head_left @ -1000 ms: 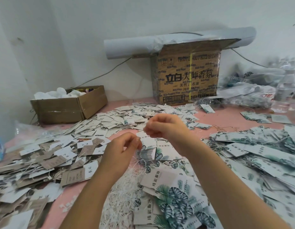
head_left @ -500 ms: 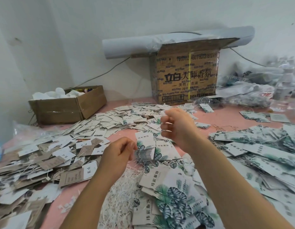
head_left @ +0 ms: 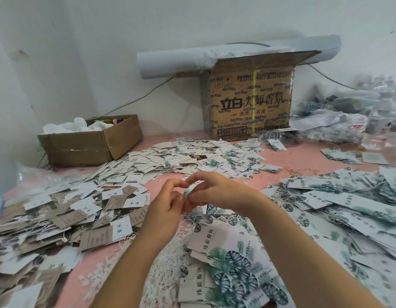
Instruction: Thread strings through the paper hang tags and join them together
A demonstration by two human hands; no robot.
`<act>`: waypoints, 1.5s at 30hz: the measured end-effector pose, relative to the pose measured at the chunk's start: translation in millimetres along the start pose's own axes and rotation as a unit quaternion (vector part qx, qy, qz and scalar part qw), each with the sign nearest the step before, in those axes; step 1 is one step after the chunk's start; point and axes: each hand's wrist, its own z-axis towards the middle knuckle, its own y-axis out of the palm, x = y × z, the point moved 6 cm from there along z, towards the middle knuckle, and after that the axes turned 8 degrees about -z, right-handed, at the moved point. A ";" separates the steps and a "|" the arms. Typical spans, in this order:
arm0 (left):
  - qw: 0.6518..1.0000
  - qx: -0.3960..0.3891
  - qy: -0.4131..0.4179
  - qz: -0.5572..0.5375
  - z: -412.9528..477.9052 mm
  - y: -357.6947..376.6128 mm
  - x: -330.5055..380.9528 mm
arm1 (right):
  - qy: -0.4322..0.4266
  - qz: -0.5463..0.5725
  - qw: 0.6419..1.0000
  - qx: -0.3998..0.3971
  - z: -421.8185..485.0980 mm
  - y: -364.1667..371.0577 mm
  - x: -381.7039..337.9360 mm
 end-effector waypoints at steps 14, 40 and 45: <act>0.997 0.045 -0.040 0.037 -3.5 -3.7 -43.0 | 0.036 -0.480 0.859 0.173 20.0 6.6 43.1; 0.977 0.083 -0.115 -0.157 -12.7 -4.6 -65.7 | -0.024 -0.299 0.938 0.173 15.8 -7.9 36.3; 0.974 0.120 -0.137 -0.138 -9.6 -12.6 -83.8 | 0.162 -0.352 0.892 0.233 8.3 -46.3 69.3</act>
